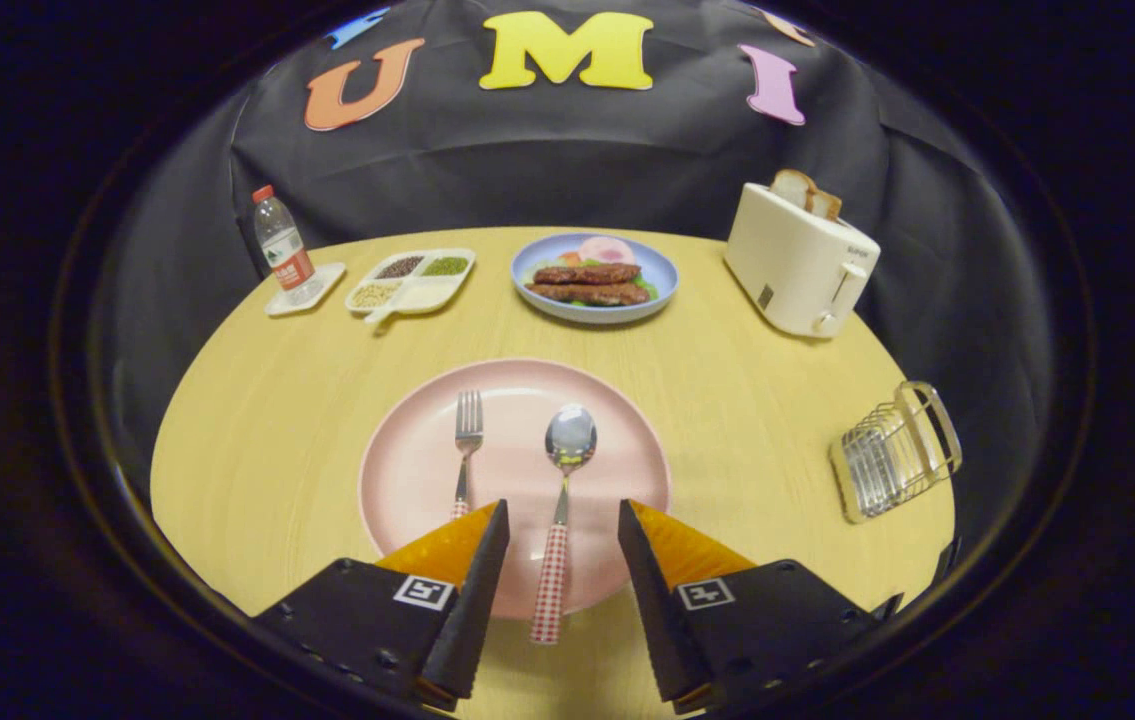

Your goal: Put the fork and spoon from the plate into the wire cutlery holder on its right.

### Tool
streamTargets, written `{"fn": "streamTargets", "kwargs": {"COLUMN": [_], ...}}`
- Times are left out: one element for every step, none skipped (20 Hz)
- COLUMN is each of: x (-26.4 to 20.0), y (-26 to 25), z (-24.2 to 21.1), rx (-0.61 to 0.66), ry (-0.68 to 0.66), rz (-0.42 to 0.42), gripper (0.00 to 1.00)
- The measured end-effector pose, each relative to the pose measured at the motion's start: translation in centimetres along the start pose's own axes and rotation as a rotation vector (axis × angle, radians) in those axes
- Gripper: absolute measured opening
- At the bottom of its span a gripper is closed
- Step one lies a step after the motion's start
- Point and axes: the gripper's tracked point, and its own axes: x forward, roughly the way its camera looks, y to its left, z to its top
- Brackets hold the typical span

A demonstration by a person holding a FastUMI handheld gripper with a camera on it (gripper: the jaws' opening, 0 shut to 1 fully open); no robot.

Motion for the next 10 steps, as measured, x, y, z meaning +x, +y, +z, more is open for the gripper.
{"fn": "streamTargets", "kwargs": {"x": [0.4, 0.8, 1.1, 1.4, 1.6, 1.8, 2.0, 2.2, 1.8, 1.8], "y": [0.0, 0.1, 0.2, 0.1, 0.1, 0.1, 0.1, 0.2, 0.3, 0.2], "z": [-0.5, -0.9, -1.2, -1.4, -1.7, -1.7, -1.7, -2.2, -2.1, -2.1], "rx": [0.011, 0.022, 0.031, 0.037, 0.041, 0.043, 0.038, 0.046, 0.053, 0.06], "ry": [0.02, 0.039, 0.058, 0.075, 0.091, 0.097, 0.104, 0.118, 0.128, 0.132], "rz": [-0.001, 0.005, 0.004, 0.004, 0.0, -0.001, 0.0, 0.009, 0.016, 0.012], "gripper": [0.61, 0.55, 0.55, 0.46, 0.41, 0.36, 0.36, 0.24, 0.12, 0.11]}}
